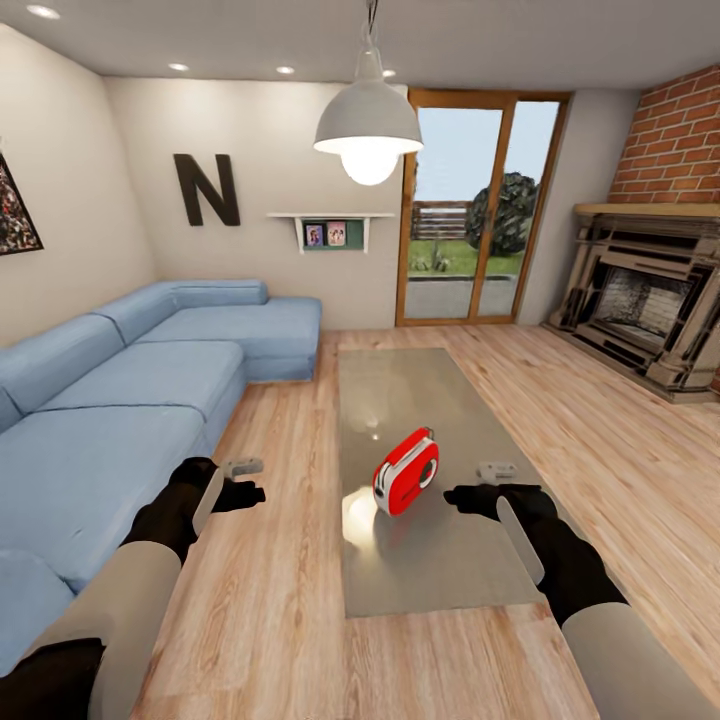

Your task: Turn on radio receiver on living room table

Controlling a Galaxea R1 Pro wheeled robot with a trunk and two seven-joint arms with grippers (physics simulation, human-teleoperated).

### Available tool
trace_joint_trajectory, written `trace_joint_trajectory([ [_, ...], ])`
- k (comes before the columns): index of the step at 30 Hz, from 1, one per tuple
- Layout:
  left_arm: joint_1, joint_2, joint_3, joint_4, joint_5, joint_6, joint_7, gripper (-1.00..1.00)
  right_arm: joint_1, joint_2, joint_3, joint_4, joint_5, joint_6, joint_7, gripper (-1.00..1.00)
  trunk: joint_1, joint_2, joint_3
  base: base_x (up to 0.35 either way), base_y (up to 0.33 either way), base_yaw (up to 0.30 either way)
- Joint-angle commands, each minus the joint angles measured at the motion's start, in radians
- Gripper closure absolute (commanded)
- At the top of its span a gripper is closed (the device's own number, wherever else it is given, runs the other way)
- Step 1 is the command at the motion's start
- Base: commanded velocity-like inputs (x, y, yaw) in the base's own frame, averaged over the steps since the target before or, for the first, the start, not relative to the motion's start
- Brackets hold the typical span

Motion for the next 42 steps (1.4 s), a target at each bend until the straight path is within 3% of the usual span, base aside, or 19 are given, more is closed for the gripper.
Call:
trace_joint_trajectory([
  [1, 0.0, 0.0, 0.0, 0.0, 0.0, 0.0, 0.0, -1.0, 0.0, 0.0, 0.0, 0.0, 0.0, 0.0, 0.0, -1.0, 0.0, 0.0, 0.0, -0.109, 0.0, 0.0],
  [18, 0.0, 0.0, 0.0, 0.018, 0.0, -0.003, -0.001, -1.0, 0.0, 0.0, 0.001, 0.002, 0.0, -0.003, -0.001, -1.0, 0.0, 0.0, 0.0, -0.007, 0.0, 0.0],
  [22, 0.0, 0.0, 0.0, 0.077, 0.001, -0.068, 0.0, -1.0, 0.0, 0.0, 0.001, 0.014, 0.001, -0.007, -0.002, -1.0, 0.0, 0.0, 0.0, 0.0, 0.0, 0.0],
  [27, 0.0, 0.0, 0.0, 0.236, -0.001, -0.202, 0.0, -1.0, 0.0, 0.0, 0.002, 0.171, 0.0, -0.156, 0.0, -1.0, 0.0, 0.0, 0.0, 0.0, 0.0, 0.0],
  [28, 0.0, 0.0, 0.0, 0.271, -0.001, -0.239, 0.0, -1.0, 0.0, 0.0, 0.002, 0.21, 0.0, -0.19, 0.0, -1.0, 0.0, 0.0, 0.0, 0.0, 0.0, 0.0],
  [29, 0.0, 0.001, 0.0, 0.352, -0.003, -0.334, -0.001, -1.0, 0.0, 0.001, 0.003, 0.307, -0.001, -0.27, 0.001, -1.0, 0.0, 0.0, 0.0, 0.0, 0.0, 0.0],
  [33, 0.004, 0.005, 0.0, 0.477, -0.005, -0.476, 0.0, -1.0, 0.0, 0.004, 0.004, 0.477, -0.001, -0.421, 0.002, -1.0, 0.0, 0.0, 0.0, 0.0, 0.0, 0.0],
  [35, 0.005, 0.006, 0.0, 0.515, -0.005, -0.515, 0.0, -1.0, 0.0, 0.005, 0.004, 0.529, -0.002, -0.472, 0.003, -1.0, 0.0, 0.0, 0.0, 0.0, 0.0, 0.0],
  [36, 0.008, 0.007, 0.0, 0.589, -0.007, -0.592, 0.0, -1.0, 0.0, 0.007, 0.005, 0.612, -0.003, -0.553, 0.016, -1.0, 0.0, 0.0, 0.0, 0.0, 0.0, 0.0],
  [42, 0.013, 0.01, 0.0, 0.708, -0.007, -0.731, 0.0, -1.0, 0.0, 0.025, 0.005, 0.75, -0.001, -0.652, 0.081, -1.0, 0.0, 0.0, 0.0, 0.0, 0.0, 0.0],
])
